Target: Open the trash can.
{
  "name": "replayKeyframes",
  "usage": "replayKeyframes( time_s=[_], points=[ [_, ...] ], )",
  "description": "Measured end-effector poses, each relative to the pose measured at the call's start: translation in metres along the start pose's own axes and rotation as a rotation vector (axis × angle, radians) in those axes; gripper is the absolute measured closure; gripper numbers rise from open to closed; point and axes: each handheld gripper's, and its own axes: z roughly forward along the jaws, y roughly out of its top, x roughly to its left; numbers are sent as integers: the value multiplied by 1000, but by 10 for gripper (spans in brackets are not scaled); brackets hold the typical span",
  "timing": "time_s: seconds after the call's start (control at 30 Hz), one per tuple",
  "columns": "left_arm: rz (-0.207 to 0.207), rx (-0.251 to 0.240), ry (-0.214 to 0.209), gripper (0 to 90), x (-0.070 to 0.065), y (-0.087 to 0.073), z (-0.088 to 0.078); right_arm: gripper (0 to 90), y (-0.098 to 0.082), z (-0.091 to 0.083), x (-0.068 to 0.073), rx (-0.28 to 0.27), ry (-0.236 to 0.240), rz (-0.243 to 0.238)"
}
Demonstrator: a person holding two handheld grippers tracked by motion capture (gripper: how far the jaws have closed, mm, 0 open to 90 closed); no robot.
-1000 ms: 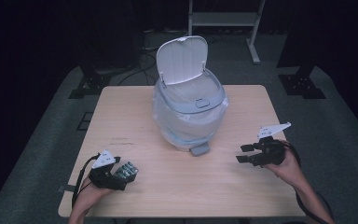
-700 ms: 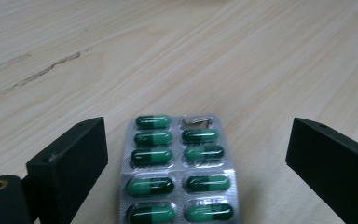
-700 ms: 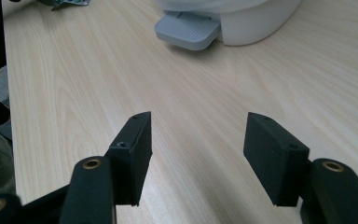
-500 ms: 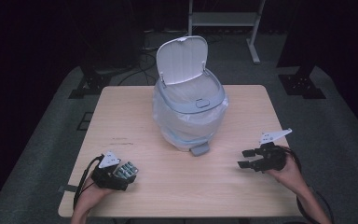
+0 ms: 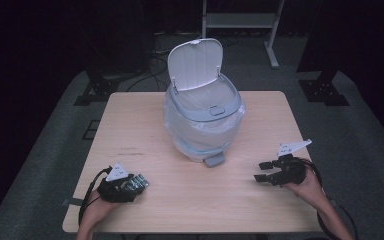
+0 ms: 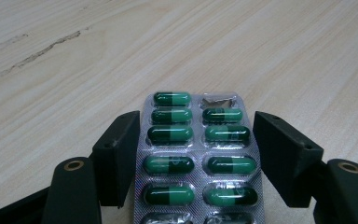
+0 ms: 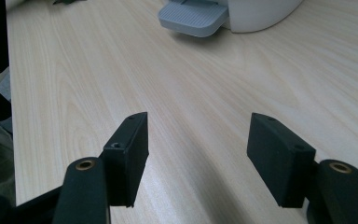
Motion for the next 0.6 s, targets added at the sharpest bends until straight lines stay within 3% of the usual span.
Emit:
replayKeyframes(
  time_s=[0.13,0.47,0.6],
  points=[
    [2,3,3,333,-2,0,0,366,-2,2,1,3,7,-2],
    [-8,-6,-35,333,-2,8,-4,354,-2,2,0,5,-6,-11],
    [13,11,-40,333,-5,13,-4,338,0,3,1,5,-12,-20]
  ],
)
